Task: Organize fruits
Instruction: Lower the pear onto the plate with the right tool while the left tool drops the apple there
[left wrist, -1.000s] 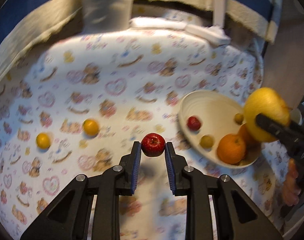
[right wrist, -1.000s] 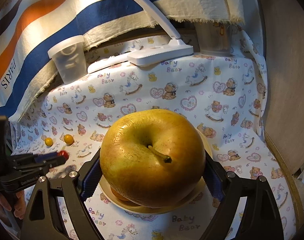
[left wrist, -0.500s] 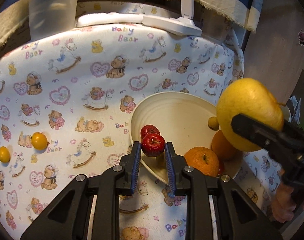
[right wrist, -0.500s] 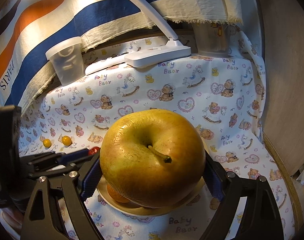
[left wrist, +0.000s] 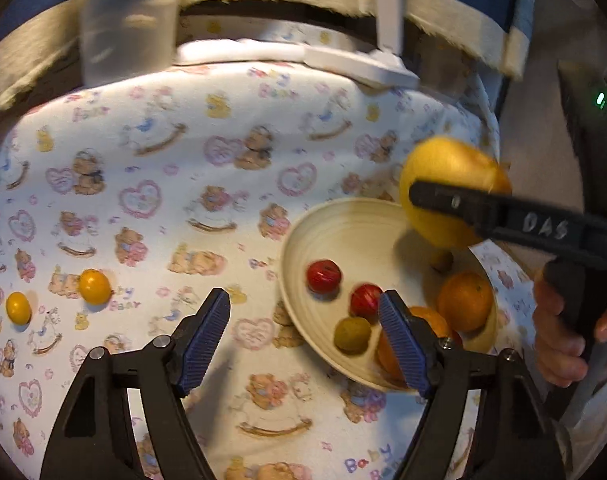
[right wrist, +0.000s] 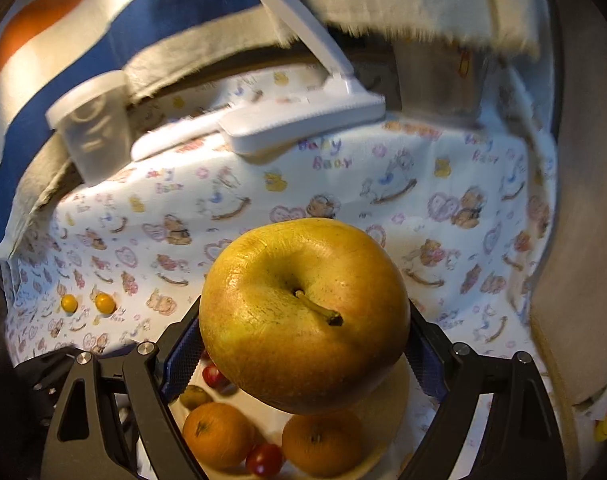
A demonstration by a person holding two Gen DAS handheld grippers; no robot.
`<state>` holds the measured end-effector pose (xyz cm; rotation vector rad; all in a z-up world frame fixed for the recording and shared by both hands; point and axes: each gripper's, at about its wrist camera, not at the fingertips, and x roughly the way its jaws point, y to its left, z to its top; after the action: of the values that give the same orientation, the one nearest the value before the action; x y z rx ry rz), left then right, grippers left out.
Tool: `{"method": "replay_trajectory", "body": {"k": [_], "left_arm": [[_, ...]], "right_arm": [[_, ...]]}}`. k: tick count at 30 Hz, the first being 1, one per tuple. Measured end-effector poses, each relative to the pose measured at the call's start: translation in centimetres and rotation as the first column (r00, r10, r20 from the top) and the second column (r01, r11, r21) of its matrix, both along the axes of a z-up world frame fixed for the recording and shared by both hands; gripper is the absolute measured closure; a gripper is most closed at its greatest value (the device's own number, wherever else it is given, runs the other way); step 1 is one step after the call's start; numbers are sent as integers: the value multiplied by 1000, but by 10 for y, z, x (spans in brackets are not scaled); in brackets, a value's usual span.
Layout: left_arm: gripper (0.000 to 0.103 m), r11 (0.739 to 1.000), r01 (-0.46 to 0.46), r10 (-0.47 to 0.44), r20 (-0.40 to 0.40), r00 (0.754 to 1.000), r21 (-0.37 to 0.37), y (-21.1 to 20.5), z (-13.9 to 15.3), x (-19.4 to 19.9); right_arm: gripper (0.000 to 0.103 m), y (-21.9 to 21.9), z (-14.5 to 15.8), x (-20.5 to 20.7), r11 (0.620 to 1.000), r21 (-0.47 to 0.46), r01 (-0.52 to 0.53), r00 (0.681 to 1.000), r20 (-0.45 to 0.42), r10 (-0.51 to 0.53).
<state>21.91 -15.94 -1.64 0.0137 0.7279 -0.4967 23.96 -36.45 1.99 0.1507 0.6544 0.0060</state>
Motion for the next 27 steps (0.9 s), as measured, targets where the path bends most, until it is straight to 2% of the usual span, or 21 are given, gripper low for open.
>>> {"method": "replay_trajectory", "body": {"k": [7, 12, 17, 23, 27], "left_arm": [[28, 995, -95, 94, -30, 995, -14, 16, -3, 13], [27, 995, -105, 105, -11, 994, 0, 20, -2, 12], [27, 993, -115, 115, -7, 993, -2, 25, -1, 15], [27, 990, -137, 136, 71, 988, 21, 34, 17, 8], [27, 988, -152, 153, 97, 983, -11, 53, 34, 5]], "right_arm": [[14, 10, -26, 21, 999, -32, -26, 997, -72, 24], [14, 19, -40, 27, 998, -57, -41, 993, -112, 34], [13, 24, -41, 28, 995, -89, -45, 992, -119, 34], [13, 37, -45, 27, 991, -127, -44, 993, -117, 29], [13, 41, -45, 28, 993, -109, -31, 994, -106, 20]]}}
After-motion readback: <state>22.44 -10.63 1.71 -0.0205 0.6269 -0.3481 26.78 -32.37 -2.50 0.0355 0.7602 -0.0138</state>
